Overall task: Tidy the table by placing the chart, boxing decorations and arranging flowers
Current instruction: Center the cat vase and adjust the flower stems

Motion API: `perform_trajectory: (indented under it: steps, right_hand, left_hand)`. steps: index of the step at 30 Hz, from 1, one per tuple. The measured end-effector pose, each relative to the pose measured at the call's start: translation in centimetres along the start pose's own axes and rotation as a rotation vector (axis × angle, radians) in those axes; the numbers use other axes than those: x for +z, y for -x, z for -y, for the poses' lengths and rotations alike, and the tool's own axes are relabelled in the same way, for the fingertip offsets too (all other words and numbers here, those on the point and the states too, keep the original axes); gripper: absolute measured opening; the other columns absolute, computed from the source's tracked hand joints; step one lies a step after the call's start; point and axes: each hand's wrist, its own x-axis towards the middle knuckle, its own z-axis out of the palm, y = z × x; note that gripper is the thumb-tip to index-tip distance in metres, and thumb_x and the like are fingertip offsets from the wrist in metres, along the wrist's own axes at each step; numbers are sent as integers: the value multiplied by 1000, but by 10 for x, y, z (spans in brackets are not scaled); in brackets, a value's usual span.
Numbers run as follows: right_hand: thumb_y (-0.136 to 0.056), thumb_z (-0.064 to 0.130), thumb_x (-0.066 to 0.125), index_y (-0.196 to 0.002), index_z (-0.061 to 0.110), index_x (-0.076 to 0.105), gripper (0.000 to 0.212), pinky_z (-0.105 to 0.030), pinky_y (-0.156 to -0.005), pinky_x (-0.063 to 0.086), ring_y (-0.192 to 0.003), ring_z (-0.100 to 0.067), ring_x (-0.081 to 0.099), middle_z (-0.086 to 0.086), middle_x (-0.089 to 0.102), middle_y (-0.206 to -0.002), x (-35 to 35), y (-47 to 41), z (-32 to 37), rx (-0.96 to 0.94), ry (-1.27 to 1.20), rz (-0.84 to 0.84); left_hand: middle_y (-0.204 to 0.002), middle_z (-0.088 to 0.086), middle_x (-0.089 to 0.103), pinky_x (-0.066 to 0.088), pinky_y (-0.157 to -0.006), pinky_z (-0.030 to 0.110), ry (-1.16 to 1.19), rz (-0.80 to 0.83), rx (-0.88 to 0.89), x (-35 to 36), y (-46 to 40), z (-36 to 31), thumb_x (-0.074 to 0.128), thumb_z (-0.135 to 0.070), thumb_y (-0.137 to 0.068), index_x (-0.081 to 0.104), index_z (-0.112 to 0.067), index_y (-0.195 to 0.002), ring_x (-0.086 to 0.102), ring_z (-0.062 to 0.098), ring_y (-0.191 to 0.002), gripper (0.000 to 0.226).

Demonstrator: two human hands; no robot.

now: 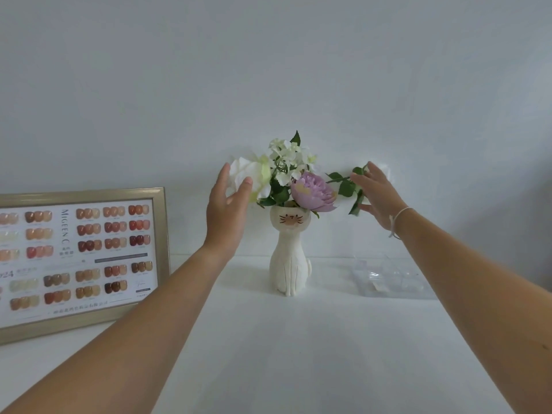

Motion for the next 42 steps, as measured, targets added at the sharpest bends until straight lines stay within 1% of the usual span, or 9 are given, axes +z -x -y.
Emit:
perform_trajectory:
  steps: [3, 7, 11, 18, 25, 30, 33, 39, 42]
  right_hand:
    - [-85, 29, 56, -143, 26, 16, 71, -39, -97, 40, -123, -21, 43, -2, 29, -148, 8, -1, -5, -10, 32, -29]
    - [-83, 26, 56, -139, 21, 29, 62, -42, -103, 41, -122, -23, 45, -6, 35, -145, 7, -4, -12, -38, 69, -337]
    - [-81, 27, 54, -138, 22, 31, 61, -35, -91, 43, -109, -25, 50, -8, 36, -141, -1, -7, -22, 99, -36, -537]
    - [-81, 31, 58, -144, 25, 15, 76, -45, -105, 36, -127, -26, 39, -7, 33, -145, -10, -18, -34, 186, -105, -400]
    - [-80, 23, 60, -134, 19, 38, 58, -45, -102, 43, -115, -27, 53, -11, 53, -130, -14, -31, -27, 144, -146, -362]
    - [-77, 8, 60, -101, 17, 59, 25, -30, -86, 49, -85, -20, 54, -9, 62, -101, -9, -39, -17, 80, -134, -406]
    - [-71, 0, 54, -74, 14, 55, 15, -29, -68, 39, -75, -22, 39, -7, 46, -74, -8, -39, -5, 14, -120, -417]
    - [-75, 5, 53, -60, 17, 48, 20, -34, -70, 33, -76, -22, 37, -9, 43, -78, -3, -33, 30, -160, -61, -346]
    - [-73, 7, 55, -71, 14, 49, 9, -34, -71, 33, -78, -21, 37, -8, 43, -83, 2, -30, 45, -224, 14, -296]
  left_hand:
    - [-128, -16, 36, 43, -90, 24, -25, 21, 18, 3, 3, 1, 54, -39, -87, 31, -35, -139, 49, -18, -92, 57]
    - [-132, -12, 38, 42, -95, 26, -54, 24, 27, -1, 4, 0, 54, -36, -88, 32, -34, -140, 51, -12, -97, 56]
    - [-134, -13, 38, 42, -98, 28, -87, 44, 43, -4, 5, 1, 53, -34, -89, 31, -32, -140, 51, -7, -101, 55]
    - [-129, -20, 39, 41, -104, 35, -77, 53, 47, -3, 2, 5, 53, -33, -89, 30, -32, -141, 50, -12, -101, 56]
    - [-131, -18, 39, 41, -105, 36, -64, 51, 39, -1, -2, 6, 51, -33, -90, 30, -33, -140, 49, -15, -99, 54]
    - [-139, -11, 39, 40, -106, 39, -57, 34, 30, -2, -4, 7, 50, -33, -90, 31, -34, -140, 52, -5, -107, 53]
    - [-143, -10, 39, 40, -106, 40, -55, 33, 30, -3, -5, 7, 50, -33, -91, 31, -34, -140, 52, -1, -110, 52]
    - [-147, -9, 35, 40, -106, 40, -61, 46, 31, -6, -3, 2, 48, -34, -91, 30, -37, -139, 50, -9, -106, 52]
    - [-146, -10, 35, 40, -106, 39, -56, 55, 28, -8, -1, -1, 48, -34, -91, 30, -38, -139, 49, -13, -102, 51]
